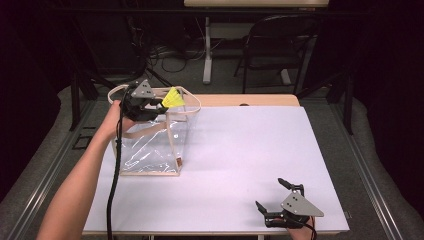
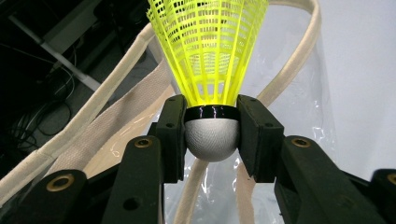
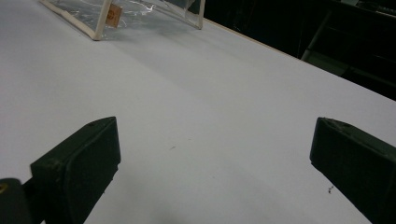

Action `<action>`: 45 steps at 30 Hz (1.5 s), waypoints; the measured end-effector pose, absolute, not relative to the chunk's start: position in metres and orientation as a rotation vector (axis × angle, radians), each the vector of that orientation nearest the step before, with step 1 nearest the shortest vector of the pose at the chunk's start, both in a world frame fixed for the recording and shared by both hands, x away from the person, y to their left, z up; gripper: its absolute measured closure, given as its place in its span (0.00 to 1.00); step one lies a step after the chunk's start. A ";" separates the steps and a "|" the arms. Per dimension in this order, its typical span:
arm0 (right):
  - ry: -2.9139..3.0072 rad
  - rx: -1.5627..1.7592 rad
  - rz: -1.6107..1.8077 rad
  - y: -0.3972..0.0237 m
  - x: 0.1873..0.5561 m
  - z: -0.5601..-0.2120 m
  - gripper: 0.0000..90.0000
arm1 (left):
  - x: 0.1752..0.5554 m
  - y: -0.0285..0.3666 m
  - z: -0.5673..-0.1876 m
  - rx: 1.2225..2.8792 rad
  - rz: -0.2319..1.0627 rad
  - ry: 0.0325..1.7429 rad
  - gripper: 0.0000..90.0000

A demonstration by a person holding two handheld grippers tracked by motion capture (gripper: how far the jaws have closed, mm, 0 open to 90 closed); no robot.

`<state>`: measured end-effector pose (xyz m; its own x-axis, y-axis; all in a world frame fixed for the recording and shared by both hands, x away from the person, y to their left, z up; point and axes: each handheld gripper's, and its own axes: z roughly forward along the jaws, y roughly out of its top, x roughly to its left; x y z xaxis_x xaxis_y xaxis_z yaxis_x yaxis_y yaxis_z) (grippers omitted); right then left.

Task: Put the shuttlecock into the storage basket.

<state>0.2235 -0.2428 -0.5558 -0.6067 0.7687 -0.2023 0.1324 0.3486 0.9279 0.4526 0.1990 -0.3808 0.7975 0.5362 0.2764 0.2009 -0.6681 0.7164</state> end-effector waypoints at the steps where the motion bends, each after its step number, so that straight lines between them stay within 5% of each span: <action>1: 1.972 0.783 1.274 -0.243 0.224 -0.556 0.01 | 0.453 0.199 -0.381 2.284 0.622 0.547 0.71; 13: 1.981 0.785 1.267 -0.243 0.224 -0.556 0.01 | 0.462 0.199 -0.382 2.320 0.654 0.581 0.67; 27: 1.977 0.783 1.270 -0.243 0.223 -0.555 0.01 | 0.447 0.207 -0.380 2.231 0.615 0.621 0.29; 45: 1.979 0.779 1.273 -0.242 0.223 -0.555 0.01 | 0.398 0.211 -0.374 2.082 0.629 0.579 0.05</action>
<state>0.2227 -0.2422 -0.5553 -0.6115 0.7649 -0.2028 0.1324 0.3515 0.9268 0.3979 0.2111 -0.3744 0.7652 0.6047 0.2209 0.1701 -0.5209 0.8365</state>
